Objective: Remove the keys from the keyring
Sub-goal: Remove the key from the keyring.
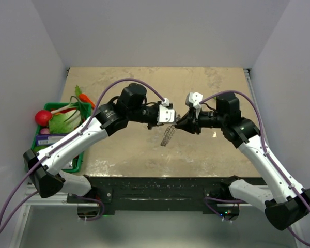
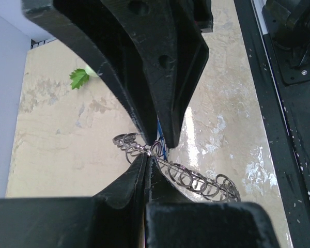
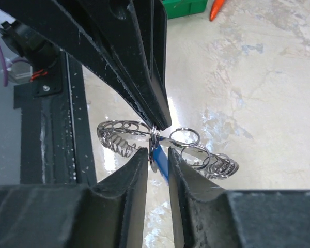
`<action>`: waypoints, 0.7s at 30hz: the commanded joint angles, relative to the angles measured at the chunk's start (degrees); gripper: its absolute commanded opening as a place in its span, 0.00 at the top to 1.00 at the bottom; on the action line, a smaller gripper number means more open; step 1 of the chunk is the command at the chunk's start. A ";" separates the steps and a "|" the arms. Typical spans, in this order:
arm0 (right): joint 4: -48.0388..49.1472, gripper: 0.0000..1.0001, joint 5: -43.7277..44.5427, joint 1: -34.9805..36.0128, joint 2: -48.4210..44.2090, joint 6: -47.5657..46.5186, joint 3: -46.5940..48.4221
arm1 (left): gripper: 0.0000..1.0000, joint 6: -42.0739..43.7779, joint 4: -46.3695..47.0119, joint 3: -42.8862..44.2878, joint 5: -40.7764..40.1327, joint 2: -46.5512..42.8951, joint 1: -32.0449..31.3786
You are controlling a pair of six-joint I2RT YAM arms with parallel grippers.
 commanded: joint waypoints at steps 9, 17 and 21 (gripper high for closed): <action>3.05 1.00 0.47 0.34 -0.01 0.83 0.73 | 1.00 -8.43 9.15 2.08 9.64 -0.06 3.62; 0.86 1.00 -2.87 0.17 2.80 0.92 3.10 | 1.00 -15.64 15.38 -2.13 20.45 0.47 6.43; 0.41 1.00 -3.84 -0.01 3.51 0.57 3.28 | 1.00 -20.30 20.13 -4.07 26.34 0.65 7.49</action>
